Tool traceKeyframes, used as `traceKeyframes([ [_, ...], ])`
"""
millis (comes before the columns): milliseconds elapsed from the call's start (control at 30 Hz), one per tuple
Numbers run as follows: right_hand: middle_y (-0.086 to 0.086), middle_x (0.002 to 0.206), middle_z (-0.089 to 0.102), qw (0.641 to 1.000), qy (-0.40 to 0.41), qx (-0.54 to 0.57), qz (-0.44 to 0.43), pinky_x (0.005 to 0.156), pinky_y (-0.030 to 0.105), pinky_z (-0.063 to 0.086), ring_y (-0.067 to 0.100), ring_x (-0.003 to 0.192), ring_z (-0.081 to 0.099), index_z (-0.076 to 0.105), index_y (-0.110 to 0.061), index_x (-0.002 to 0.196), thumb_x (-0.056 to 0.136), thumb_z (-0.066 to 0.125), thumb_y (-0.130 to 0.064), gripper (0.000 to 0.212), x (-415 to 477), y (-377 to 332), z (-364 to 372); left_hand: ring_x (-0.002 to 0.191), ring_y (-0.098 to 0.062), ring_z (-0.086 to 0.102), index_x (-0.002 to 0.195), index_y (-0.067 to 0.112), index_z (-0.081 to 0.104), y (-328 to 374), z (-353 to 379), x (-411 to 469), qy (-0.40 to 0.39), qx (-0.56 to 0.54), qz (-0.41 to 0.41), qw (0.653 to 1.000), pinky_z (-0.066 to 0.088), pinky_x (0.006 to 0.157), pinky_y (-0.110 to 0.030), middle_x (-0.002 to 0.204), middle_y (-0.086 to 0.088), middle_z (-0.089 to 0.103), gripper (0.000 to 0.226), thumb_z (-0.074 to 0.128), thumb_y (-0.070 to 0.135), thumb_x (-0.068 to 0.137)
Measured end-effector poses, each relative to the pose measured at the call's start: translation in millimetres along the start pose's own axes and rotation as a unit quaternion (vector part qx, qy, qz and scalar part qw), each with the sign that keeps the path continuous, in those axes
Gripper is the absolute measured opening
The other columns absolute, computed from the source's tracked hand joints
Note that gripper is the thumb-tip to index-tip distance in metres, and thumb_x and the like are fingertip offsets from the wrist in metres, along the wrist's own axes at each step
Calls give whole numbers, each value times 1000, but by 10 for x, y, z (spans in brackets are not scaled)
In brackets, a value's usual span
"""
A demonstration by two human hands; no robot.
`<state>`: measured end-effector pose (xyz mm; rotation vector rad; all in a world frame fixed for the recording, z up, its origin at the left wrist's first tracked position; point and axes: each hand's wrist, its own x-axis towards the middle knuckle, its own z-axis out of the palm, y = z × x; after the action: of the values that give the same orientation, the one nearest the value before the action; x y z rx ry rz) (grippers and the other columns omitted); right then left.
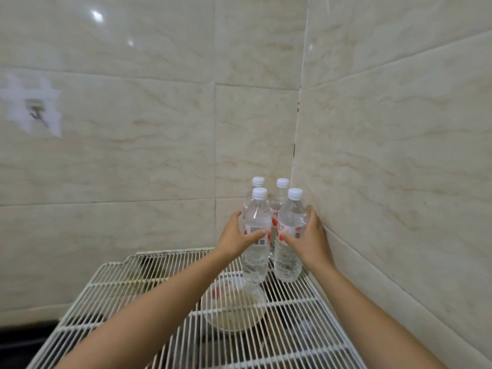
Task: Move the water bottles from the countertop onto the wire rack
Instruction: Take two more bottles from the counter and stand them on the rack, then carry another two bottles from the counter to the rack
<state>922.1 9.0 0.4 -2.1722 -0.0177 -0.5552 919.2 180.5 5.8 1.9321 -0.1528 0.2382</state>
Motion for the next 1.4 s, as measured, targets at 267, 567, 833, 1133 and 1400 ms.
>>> traceKeyframes([
  [267, 35, 127, 48, 948, 75, -146, -273, 97, 52, 32, 44, 125, 37, 44, 11, 123, 62, 80, -16, 76, -889, -448, 530, 123, -29, 46, 130, 5, 42, -590, -735, -623, 106, 71, -112, 985, 38, 103, -40, 136, -18, 47, 55, 49, 41, 89],
  [567, 18, 154, 0, 910, -200, -139, -336, 115, 39, 4, 30, 142, 1, 13, -12, 144, 91, 47, -33, 67, -1438, -1101, 1306, 123, -32, 45, 132, 9, 41, -935, -2192, -2070, 275, 122, -207, 931, 38, 100, -42, 137, -20, 44, 54, 59, 31, 86],
  [833, 13, 154, 12, 872, -250, -129, -400, 113, 40, 12, 28, 141, 12, 25, -11, 141, 87, 51, -39, 66, -2505, -2129, 1653, 115, -37, 49, 131, 14, 41, -832, -3153, -3642, 396, 135, -226, 880, 44, 96, -49, 132, -17, 46, 55, 58, 37, 84],
  [1133, 12, 155, 10, 792, -323, -92, -510, 113, 40, 14, 25, 142, 8, 22, -12, 142, 88, 49, -44, 69, -4766, -3159, 1981, 123, -36, 43, 129, 11, 42, -705, -4164, -6188, 516, 155, -286, 793, 37, 102, -50, 135, -20, 44, 53, 59, 33, 84],
  [1400, 13, 154, 14, 709, -386, -66, -586, 113, 41, 17, 25, 142, 9, 25, -12, 142, 87, 50, -45, 69, -6248, -3981, 2272, 128, -34, 36, 130, 12, 41, -542, -4561, -8399, 650, 129, -314, 680, 34, 105, -51, 138, -19, 40, 51, 57, 32, 86],
])
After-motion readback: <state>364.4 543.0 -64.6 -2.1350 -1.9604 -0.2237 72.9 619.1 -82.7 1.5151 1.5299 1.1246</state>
